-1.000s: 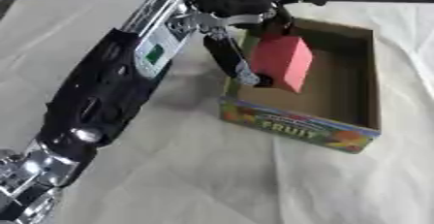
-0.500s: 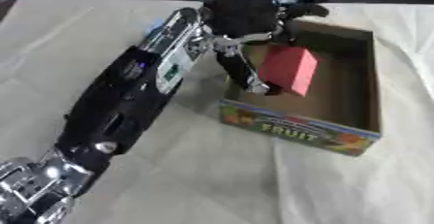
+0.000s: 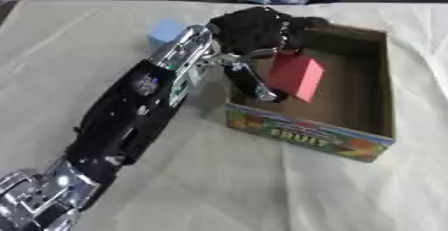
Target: Pick up objects on the table and place them in the box.
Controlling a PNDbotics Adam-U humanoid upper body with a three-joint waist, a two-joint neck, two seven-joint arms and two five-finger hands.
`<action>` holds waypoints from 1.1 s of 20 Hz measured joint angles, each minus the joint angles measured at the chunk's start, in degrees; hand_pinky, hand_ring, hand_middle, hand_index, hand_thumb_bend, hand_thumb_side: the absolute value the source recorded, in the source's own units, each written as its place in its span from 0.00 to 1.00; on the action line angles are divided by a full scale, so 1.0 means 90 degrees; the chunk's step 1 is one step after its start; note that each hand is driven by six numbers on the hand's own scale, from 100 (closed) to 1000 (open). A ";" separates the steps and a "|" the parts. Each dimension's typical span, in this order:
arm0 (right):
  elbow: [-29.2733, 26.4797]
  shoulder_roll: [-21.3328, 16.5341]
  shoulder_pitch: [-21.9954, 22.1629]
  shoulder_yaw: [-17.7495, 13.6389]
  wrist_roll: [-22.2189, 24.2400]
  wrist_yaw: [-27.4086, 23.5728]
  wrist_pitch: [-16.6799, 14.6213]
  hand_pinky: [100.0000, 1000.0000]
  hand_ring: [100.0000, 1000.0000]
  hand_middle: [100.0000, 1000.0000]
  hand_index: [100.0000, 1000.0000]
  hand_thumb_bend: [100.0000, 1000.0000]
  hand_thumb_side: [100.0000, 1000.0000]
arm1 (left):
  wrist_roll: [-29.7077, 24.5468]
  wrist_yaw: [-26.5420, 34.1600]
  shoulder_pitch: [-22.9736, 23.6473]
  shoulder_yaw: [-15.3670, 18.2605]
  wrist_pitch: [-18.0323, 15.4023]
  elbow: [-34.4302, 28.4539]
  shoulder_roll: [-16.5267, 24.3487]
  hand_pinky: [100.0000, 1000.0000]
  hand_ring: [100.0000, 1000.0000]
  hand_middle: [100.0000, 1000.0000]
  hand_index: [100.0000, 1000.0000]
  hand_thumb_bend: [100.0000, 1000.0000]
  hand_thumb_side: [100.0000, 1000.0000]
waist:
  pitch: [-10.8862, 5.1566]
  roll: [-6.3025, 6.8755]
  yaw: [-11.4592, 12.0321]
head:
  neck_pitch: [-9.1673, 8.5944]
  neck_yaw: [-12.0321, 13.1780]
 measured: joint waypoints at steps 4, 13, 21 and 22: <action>0.0000 0.0002 0.0001 0.0008 0.0005 0.0000 0.0005 0.84 0.71 0.53 0.85 0.41 0.91 | 0.0249 -0.0160 0.0002 0.0049 0.0051 0.0000 -0.0001 0.72 0.89 1.00 0.98 0.37 0.57 | 0.0000 -0.0001 -0.0002 | -0.0026 0.0018; 0.0000 0.0042 0.0001 0.0009 0.0015 0.0000 0.0044 0.84 0.71 0.53 0.85 0.41 0.89 | 0.0763 -0.0448 0.0050 0.0103 0.0498 -0.0006 -0.0001 0.79 0.95 1.00 1.00 0.68 0.70 | 0.0000 -0.0001 -0.0007 | -0.0053 0.0055; 0.0000 0.0048 0.0011 0.0008 0.0000 0.0001 0.0055 0.84 0.71 0.53 0.85 0.41 0.89 | 0.0832 -0.0492 0.0096 0.0114 0.0505 -0.0059 0.0004 0.72 0.90 1.00 0.95 0.47 0.65 | 0.0000 -0.0010 0.0020 | -0.0082 0.0107; 0.0000 0.0048 0.0035 0.0007 -0.0004 0.0003 0.0051 0.84 0.71 0.53 0.85 0.41 0.89 | 0.0867 -0.0389 0.0101 0.0123 0.0510 -0.0123 0.0012 0.71 0.89 1.00 0.95 0.44 0.65 | 0.0000 -0.0010 0.0049 | -0.0080 0.0114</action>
